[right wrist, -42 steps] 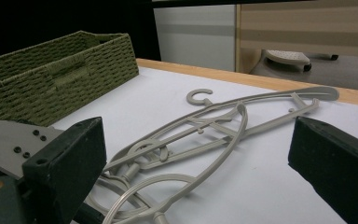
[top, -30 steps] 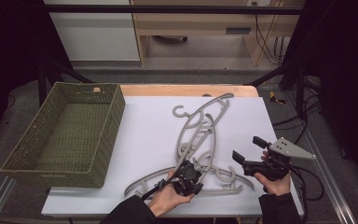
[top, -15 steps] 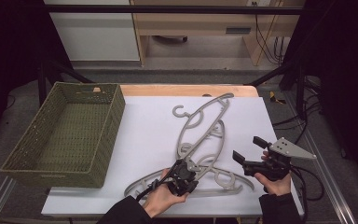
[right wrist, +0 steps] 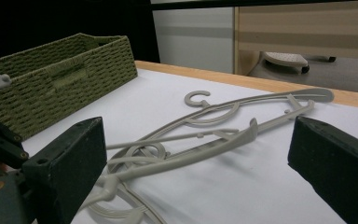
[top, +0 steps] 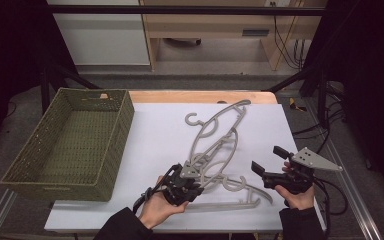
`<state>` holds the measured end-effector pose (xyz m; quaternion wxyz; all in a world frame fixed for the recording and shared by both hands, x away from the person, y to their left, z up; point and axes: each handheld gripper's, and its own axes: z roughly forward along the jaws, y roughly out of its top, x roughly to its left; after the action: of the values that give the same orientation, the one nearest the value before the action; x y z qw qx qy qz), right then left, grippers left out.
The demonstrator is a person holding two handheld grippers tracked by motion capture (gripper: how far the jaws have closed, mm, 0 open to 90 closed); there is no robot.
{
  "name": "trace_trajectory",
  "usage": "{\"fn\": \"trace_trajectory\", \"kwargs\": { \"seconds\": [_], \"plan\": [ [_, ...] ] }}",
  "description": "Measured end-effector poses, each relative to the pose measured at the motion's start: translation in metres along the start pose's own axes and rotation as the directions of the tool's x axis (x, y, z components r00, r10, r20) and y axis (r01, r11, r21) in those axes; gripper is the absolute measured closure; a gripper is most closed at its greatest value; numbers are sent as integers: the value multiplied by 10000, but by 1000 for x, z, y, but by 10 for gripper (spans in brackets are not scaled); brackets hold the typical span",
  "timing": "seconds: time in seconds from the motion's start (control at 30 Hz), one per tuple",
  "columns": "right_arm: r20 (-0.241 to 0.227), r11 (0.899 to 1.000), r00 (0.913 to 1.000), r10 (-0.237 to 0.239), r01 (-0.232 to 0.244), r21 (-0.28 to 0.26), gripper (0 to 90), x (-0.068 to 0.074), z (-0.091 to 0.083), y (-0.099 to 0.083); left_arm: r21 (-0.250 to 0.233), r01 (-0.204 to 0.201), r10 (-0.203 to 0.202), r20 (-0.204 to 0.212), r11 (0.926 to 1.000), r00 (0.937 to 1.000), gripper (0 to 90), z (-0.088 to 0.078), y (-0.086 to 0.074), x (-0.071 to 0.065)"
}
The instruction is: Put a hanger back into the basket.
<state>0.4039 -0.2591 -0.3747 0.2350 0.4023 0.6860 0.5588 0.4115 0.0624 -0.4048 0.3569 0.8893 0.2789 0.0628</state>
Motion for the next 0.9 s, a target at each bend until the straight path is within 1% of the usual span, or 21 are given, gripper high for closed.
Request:
{"fn": "trace_trajectory", "kwargs": {
  "seconds": [0.03,0.13,0.2,0.23,0.3,0.4,0.47,0.5,0.57,0.73,0.77,0.9],
  "plan": [
    [13,10000,10000,31,-31,-26,45,0,0,0,-26,-2,2,5,10000,10000,812,-2,0,0],
    [36,10000,10000,43,-42,-58,46,-1,-2,0,-329,-44,45,26,9994,10000,813,-11,2,-1],
    [33,10000,10000,50,-50,-81,46,-2,-3,0,-446,-98,97,-12,9990,10000,813,-18,2,0],
    [43,9999,10000,58,-57,-87,46,-2,-3,0,-480,-100,102,38,9988,9999,813,-20,2,1],
    [49,10000,10000,57,-57,-65,46,-2,-3,0,-576,-69,68,-11,9983,10000,813,-26,2,3],
    [56,10000,10000,39,-38,-57,45,-2,-3,0,-788,117,-122,-61,9968,9999,813,-34,1,8],
    [39,9999,9999,116,-116,-26,44,-2,-3,0,-877,192,-197,-46,9960,9998,813,-40,1,12],
    [100,10000,9999,41,-41,-18,43,-2,-2,0,-966,266,-271,-30,9950,9996,813,-41,1,14],
    [111,10000,9999,36,-36,-12,42,-2,-2,-1,-1122,317,-324,-43,9932,9995,813,-48,1,17],
    [125,10000,9999,40,-40,9,42,-2,-1,-1,-1602,533,-548,-50,9856,9985,813,-69,1,26],
    [114,10000,9999,-18,17,78,42,-3,-2,-1,-1669,528,-551,-90,9846,9984,813,-72,1,28],
    [115,9999,9999,21,-22,115,41,-2,0,-2,-2008,557,-608,-195,9781,9980,813,-86,0,35]
  ]
}}
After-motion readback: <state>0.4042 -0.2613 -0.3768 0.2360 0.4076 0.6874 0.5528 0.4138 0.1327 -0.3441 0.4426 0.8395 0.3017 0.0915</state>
